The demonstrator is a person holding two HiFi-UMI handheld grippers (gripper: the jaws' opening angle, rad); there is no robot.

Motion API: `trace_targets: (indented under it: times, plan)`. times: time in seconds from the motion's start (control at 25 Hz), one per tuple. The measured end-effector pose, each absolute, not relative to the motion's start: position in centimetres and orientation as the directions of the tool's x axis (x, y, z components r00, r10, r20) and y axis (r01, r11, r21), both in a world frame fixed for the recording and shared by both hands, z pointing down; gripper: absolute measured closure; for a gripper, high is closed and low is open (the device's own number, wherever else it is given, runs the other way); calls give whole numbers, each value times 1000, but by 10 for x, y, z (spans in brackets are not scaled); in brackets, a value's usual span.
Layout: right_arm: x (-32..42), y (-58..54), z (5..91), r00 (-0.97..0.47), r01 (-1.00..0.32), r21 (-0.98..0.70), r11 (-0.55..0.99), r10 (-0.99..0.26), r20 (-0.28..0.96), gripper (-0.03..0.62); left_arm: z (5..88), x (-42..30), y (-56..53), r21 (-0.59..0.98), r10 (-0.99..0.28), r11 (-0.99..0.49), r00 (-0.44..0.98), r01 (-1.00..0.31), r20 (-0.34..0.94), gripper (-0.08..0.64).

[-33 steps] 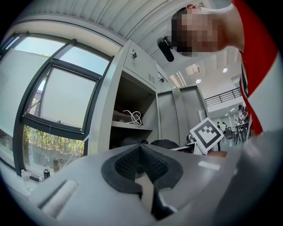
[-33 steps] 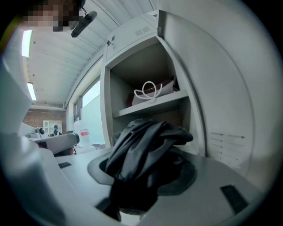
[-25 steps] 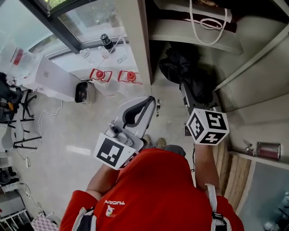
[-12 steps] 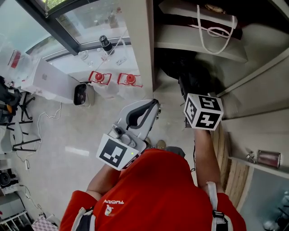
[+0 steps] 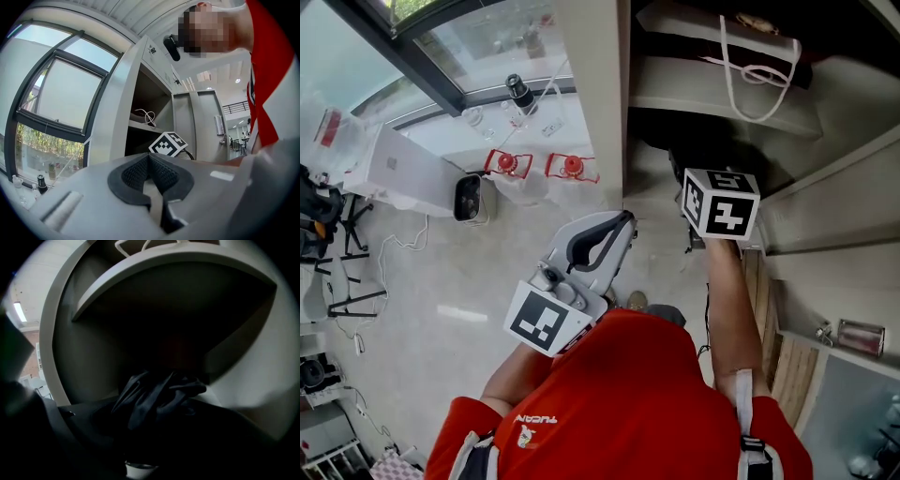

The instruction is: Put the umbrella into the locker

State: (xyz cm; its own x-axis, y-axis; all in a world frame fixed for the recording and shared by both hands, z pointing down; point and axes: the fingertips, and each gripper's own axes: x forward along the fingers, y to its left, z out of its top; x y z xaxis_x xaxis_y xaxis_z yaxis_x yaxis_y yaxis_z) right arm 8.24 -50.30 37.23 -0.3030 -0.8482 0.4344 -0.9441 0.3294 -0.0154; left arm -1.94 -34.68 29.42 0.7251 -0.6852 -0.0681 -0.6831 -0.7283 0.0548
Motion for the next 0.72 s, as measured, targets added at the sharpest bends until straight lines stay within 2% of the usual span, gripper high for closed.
trace_targets:
  times: [0.28,0.48,0.72]
  plan:
    - [74,-507,384,-315,-931,12,366,-818,481,325,297,-24,-344,58,-683,-730,727,-681,-65,555]
    - [70,-498,386,-344,-906,41,421,-790,508,254,296,-23,-340,55,-673,-739,736,-671,-69,555]
    - [84,-469,363,-349,-912,40,408,-823,448,239,293,-18,-334,64,-655,-755,752,-652,-69,555]
